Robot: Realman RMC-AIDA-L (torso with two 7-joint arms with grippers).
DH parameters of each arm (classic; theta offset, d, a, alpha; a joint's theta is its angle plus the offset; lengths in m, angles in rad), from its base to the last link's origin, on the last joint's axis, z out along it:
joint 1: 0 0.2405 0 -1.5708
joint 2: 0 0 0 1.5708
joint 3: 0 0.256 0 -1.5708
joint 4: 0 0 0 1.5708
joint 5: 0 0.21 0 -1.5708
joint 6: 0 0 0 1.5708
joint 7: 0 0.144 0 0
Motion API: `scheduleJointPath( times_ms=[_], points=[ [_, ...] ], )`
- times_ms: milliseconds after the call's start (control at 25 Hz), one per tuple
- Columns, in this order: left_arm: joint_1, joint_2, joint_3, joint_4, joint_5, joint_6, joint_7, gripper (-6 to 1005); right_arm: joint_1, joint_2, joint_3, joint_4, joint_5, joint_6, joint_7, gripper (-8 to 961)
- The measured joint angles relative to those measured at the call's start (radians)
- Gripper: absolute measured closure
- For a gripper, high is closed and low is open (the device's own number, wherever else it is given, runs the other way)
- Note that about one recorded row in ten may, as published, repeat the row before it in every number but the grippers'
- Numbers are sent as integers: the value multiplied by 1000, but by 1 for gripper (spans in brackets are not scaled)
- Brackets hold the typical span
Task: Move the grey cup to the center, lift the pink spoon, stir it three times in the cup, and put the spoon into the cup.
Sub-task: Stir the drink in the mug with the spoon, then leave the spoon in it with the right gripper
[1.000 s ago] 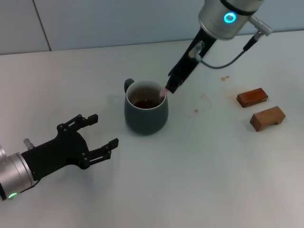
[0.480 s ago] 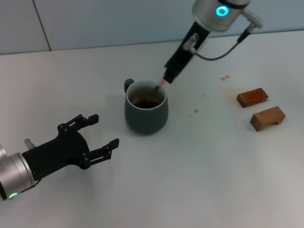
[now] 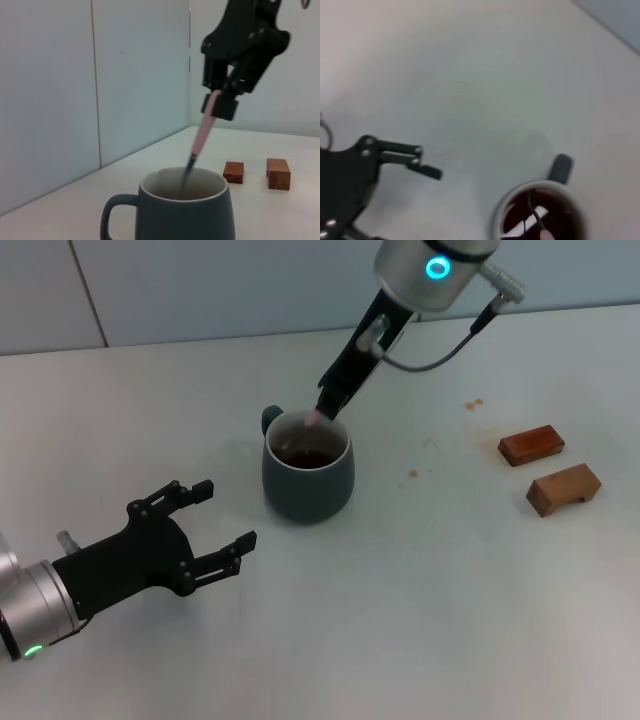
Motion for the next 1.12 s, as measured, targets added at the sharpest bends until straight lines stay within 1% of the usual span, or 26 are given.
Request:
scheduleJointPath(
  times_ms=[40, 80, 160, 240, 280, 400, 440, 600, 640, 720, 800, 880, 1000, 1040, 1120],
  points=[
    [0, 0, 0, 0, 0, 0, 0, 148, 2, -11, 3, 6, -16, 8, 0, 814],
    [0, 0, 0, 0, 0, 0, 0, 148, 2, -11, 3, 6, -16, 8, 0, 814],
    [0, 0, 0, 0, 0, 0, 0, 148, -2, -22, 11, -1, -26, -5, 5, 813],
    [-4, 0, 0, -1, 0, 0, 0, 148, -13, -26, 23, -18, -28, -55, 7, 813],
    [-5, 0, 0, 0, 0, 0, 0, 148, -13, -26, 23, -18, -28, -55, 7, 813],
    [-5, 2, 0, 0, 0, 0, 0, 148, -14, -10, 23, -22, -26, -93, 7, 812],
    [-5, 2, 4, 0, 1, 0, 0, 148, -5, 2, 18, -18, -24, -93, 3, 811],
    [-4, 2, 10, 0, 2, 1, 0, 149, 10, 5, 13, -12, -23, -53, 2, 810],
    [-3, 2, 10, 0, 2, 2, 0, 149, 16, 2, 19, -6, -35, -24, 3, 810],
    [-2, 2, 11, 0, 2, 2, 0, 149, 18, -1, 24, -4, -42, -16, 4, 809],
    [-1, 2, 11, 0, 2, 2, 0, 149, 14, -6, 41, -1, -58, -16, 6, 809],
    [-1, 2, 11, 0, 2, 2, 0, 149, 1, -7, 49, -9, -67, -27, 8, 808],
    [-1, 3, 11, 0, 2, 7, 0, 149, -27, 0, 50, -39, -65, -45, 17, 807],
    [-2, 3, 11, 0, 2, 8, 0, 149, -45, 7, 43, -62, -63, -47, 24, 807],
    [-5, 3, 11, 0, 2, 9, 0, 149, -58, 11, 33, -79, -58, -42, 25, 806]
  ],
)
